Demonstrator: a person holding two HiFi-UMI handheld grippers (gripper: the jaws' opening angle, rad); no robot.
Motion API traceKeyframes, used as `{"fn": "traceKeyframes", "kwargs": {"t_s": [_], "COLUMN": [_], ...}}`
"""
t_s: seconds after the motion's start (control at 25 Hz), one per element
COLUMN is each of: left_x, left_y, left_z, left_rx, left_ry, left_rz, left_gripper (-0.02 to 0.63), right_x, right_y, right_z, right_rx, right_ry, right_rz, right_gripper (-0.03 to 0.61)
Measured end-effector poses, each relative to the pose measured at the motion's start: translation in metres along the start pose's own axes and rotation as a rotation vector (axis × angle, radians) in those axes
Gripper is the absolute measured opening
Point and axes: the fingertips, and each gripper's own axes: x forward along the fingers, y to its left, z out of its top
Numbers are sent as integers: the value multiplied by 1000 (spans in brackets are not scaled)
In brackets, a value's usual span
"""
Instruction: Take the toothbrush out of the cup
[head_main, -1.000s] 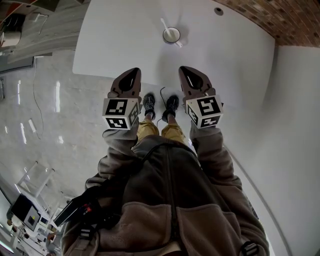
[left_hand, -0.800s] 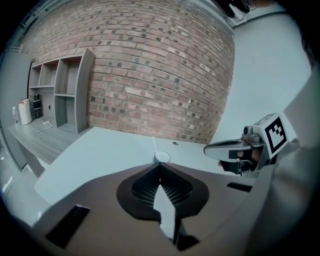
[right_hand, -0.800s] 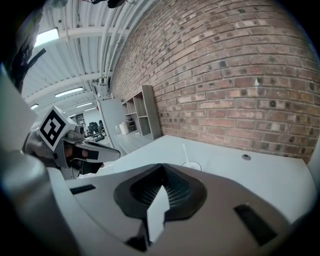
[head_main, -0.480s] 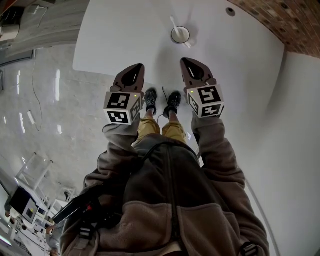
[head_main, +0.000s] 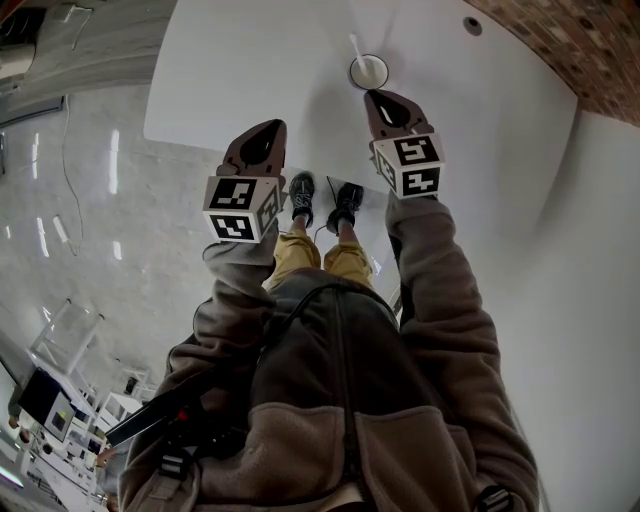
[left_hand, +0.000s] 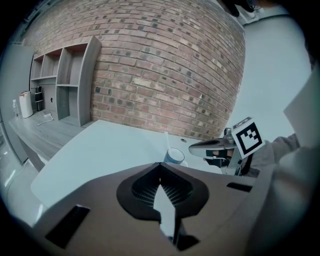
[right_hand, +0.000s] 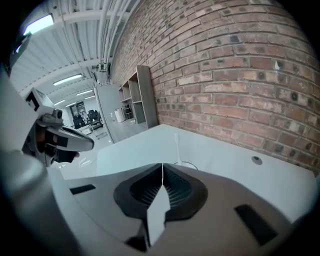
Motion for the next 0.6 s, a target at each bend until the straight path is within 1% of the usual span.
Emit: {"fn": "traceKeyframes", "kwargs": {"t_s": [0.2, 0.44, 0.48, 0.52, 0.6], "left_x": [1, 1, 1, 1, 2], "left_y": [5, 13, 14, 15, 15], "left_z": [-8, -9, -10, -12, -15], "left_rx": [-14, -27, -27, -28, -31], "left_ry": [8, 8, 9, 11, 15], "left_rz": [13, 27, 28, 29, 28], "left_gripper": [5, 5, 5, 5, 5], "right_x": [28, 48, 52, 56, 62], "right_y": [-14, -27, -29, -30, -34], "right_z": [-6, -18, -19, -20, -22], "right_rx": [-16, -37, -41, -44, -50], "right_ry": [45, 102, 109, 116, 128], "right_rz": [8, 6, 7, 9, 5], "right_gripper": [3, 5, 13, 36, 48]}}
